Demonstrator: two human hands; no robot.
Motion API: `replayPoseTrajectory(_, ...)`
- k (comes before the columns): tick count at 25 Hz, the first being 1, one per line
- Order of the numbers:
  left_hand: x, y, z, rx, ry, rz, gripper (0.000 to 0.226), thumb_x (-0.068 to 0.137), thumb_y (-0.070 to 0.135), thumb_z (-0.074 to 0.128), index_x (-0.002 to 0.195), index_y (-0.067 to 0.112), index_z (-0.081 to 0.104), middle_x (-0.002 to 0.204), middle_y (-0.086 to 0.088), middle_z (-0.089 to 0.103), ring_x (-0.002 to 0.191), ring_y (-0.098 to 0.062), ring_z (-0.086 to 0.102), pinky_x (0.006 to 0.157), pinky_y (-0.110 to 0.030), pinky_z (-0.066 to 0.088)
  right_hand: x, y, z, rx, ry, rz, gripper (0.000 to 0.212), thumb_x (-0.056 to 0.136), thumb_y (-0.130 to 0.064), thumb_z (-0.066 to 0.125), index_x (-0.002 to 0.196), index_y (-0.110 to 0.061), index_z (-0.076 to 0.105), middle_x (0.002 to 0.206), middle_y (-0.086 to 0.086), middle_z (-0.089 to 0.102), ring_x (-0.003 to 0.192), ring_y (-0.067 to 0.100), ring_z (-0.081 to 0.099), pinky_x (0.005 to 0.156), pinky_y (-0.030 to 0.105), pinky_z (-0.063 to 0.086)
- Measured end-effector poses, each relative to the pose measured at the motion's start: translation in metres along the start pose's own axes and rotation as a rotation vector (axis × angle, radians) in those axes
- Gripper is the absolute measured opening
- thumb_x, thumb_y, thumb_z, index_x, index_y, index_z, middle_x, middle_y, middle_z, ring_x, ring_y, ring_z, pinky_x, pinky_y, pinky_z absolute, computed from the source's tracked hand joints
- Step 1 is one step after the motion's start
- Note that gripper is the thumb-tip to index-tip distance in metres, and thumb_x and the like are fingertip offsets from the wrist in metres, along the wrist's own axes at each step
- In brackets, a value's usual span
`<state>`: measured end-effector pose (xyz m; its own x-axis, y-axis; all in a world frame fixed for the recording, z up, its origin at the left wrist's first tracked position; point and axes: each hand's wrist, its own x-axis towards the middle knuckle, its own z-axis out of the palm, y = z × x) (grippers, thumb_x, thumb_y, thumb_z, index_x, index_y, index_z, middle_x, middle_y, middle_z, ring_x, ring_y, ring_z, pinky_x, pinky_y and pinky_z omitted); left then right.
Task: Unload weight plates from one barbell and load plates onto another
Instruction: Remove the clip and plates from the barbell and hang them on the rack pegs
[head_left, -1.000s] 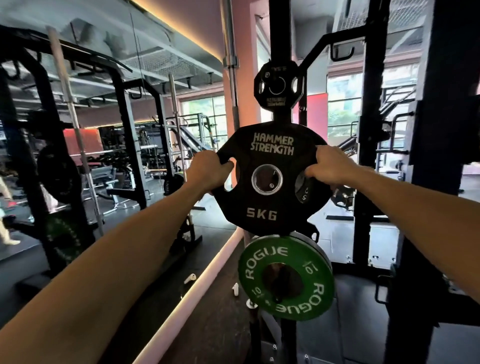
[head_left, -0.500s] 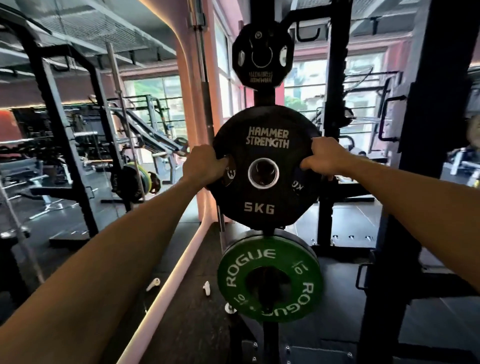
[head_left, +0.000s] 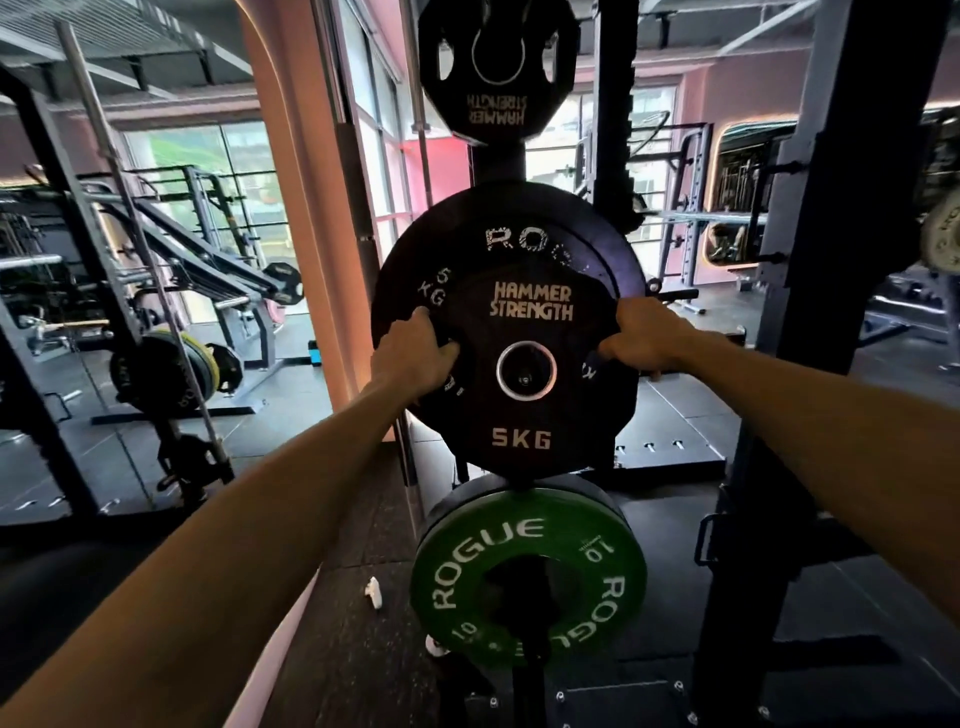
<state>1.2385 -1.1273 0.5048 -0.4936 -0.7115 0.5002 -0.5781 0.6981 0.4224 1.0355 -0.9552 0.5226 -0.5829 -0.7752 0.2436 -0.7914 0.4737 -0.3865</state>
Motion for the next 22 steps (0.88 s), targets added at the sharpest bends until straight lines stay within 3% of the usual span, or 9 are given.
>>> replayPoseTrajectory(3,0.006,-0.01,0.021,-0.014,0.001,-0.004,0.041,0.089,0.035,0.059,0.117,0.007,0.047,0.101,-0.014,0.063,0.094,-0.038,0.063,0.075,-0.039,0.046,0.021,0.01,0.02,-0.001,-0.001,-0.005,0.021,0.079,-0.022,0.064,0.089,-0.006,0.055,0.081,0.017,0.065,0.057,0.03,0.065,0.046,0.031,0.051)
replayPoseTrajectory(5,0.008,-0.013,0.029,-0.039,0.017,0.026,0.043,0.09,0.034,0.057,0.12,0.007,0.041,0.095,-0.011,0.061,0.087,-0.034,0.063,0.078,-0.043,0.051,0.029,0.014,0.026,-0.031,0.029,-0.013,0.021,0.077,-0.024,0.063,0.086,-0.007,0.056,0.081,0.016,0.066,0.056,0.029,0.063,0.05,0.033,0.052)
replayPoseTrajectory(8,0.01,-0.015,0.034,-0.05,0.027,0.074,0.045,0.094,0.033,0.054,0.124,0.007,0.031,0.087,-0.005,0.056,0.075,-0.029,0.06,0.076,-0.044,0.052,0.033,0.015,0.029,-0.029,0.071,-0.014,0.028,0.077,-0.026,0.06,0.098,-0.009,0.054,0.082,0.014,0.066,0.056,0.028,0.063,0.056,0.037,0.056)
replayPoseTrajectory(11,0.014,-0.018,0.044,-0.009,0.043,0.108,0.044,0.098,0.034,0.047,0.128,0.008,0.026,0.079,-0.002,0.055,0.063,-0.025,0.059,0.067,-0.041,0.051,0.039,0.014,0.033,-0.054,0.129,-0.038,0.038,0.081,-0.03,0.062,0.111,-0.012,0.047,0.103,0.017,0.066,0.083,0.035,0.064,0.075,0.04,0.052)
replayPoseTrajectory(13,0.017,-0.019,0.049,0.028,0.056,0.074,0.045,0.1,0.035,0.045,0.13,0.007,0.026,0.073,0.003,0.048,0.053,-0.015,0.046,0.062,-0.036,0.041,0.045,0.014,0.036,-0.098,0.144,-0.037,0.048,0.085,-0.033,0.062,0.12,-0.009,0.04,0.115,0.019,0.062,0.103,0.039,0.062,0.08,0.042,0.045)
replayPoseTrajectory(16,0.024,-0.019,0.051,0.102,0.068,0.034,0.045,0.099,0.037,0.042,0.128,0.005,0.027,0.068,0.005,0.041,0.049,-0.01,0.034,0.06,-0.033,0.031,0.056,0.011,0.035,-0.175,0.128,-0.003,0.066,0.09,-0.039,0.056,0.132,-0.004,0.021,0.115,0.02,0.062,0.099,0.039,0.064,0.079,0.039,0.043)
replayPoseTrajectory(20,0.047,-0.016,0.055,0.199,0.014,-0.031,0.047,0.098,0.041,0.041,0.128,0.007,0.026,0.079,-0.005,0.055,0.058,-0.02,0.044,0.065,-0.037,0.033,0.079,0.006,0.029,-0.254,0.059,0.07,0.082,0.089,-0.044,0.051,0.144,-0.007,0.004,0.13,0.018,0.055,0.11,0.037,0.061,0.091,0.04,0.044)
replayPoseTrajectory(22,0.058,-0.011,0.058,0.246,-0.025,-0.08,0.045,0.098,0.042,0.04,0.127,0.01,0.026,0.072,-0.001,0.05,0.053,-0.018,0.041,0.066,-0.036,0.032,0.09,0.006,0.031,-0.3,0.031,0.108,0.082,0.089,-0.044,0.049,0.145,-0.01,-0.001,0.13,0.017,0.056,0.112,0.036,0.06,0.091,0.039,0.041)
